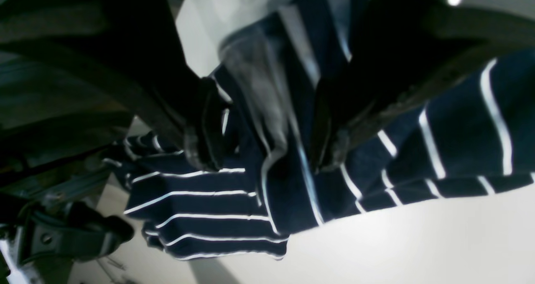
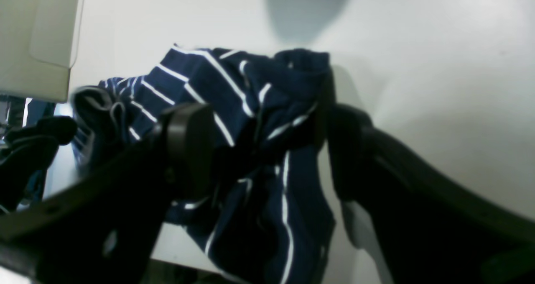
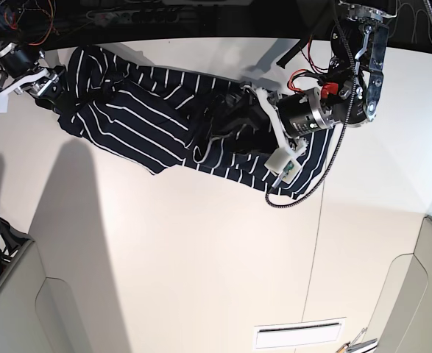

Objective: Fold the T-shirt properly

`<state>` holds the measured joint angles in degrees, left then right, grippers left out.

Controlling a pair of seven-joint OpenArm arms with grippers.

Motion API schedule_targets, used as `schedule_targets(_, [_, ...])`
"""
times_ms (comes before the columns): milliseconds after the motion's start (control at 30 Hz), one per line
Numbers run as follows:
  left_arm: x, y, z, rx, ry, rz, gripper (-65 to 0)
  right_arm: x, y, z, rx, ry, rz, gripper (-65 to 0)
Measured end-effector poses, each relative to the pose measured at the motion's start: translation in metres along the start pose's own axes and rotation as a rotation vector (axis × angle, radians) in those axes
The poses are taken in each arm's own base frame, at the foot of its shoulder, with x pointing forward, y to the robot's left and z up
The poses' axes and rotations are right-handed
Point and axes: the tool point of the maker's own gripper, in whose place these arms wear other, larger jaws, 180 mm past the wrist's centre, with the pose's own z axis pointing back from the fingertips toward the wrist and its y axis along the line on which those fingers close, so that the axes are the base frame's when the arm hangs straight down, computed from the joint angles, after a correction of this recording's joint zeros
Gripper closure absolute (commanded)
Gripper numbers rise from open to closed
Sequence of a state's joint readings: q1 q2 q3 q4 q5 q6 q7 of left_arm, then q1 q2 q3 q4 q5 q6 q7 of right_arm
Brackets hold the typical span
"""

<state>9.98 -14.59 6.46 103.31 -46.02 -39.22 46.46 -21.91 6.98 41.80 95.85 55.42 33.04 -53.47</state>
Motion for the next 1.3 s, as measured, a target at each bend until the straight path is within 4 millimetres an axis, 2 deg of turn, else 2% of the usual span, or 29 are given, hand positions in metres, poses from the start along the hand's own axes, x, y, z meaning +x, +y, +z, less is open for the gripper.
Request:
schedule_targets(367, [0.002, -0.002, 0.000, -0.012, -0.011, 0.011, -35.7, -0.027, 0.003, -0.017, 0.019, 0.076, -0.022, -41.6])
schedule_targets(567, [-0.010, -0.007, 0.003, -0.016, 0.089, -0.017, -35.7, -0.029, -0.001, -0.017, 0.001, 0.087, -0.009, -41.6])
schedule_targets(800, [0.015, -0.022, 0.011, -0.028, 0.046, -0.107, -35.7, -0.025, -0.015, -0.010, -0.058, 0.074, -0.020, -41.6])
schedule_targets(933, [0.018, -0.016, 0.013, 0.001, 0.038, -0.090, -35.7, -0.022, -0.027, -0.004, -0.106, 0.063, -0.041, -41.6])
schedule_targets(1133, [0.019, -0.011, 0.015, 0.017, 0.033, -0.086, -35.7, -0.024, -0.020, -0.008, -0.078, 0.069, -0.047, -41.6])
schedule_targets(1300, [0.019, -0.011, 0.015, 0.017, 0.033, -0.086, -35.7, -0.031, -0.006, -0.018, -0.039, 0.084, -0.048, -41.6])
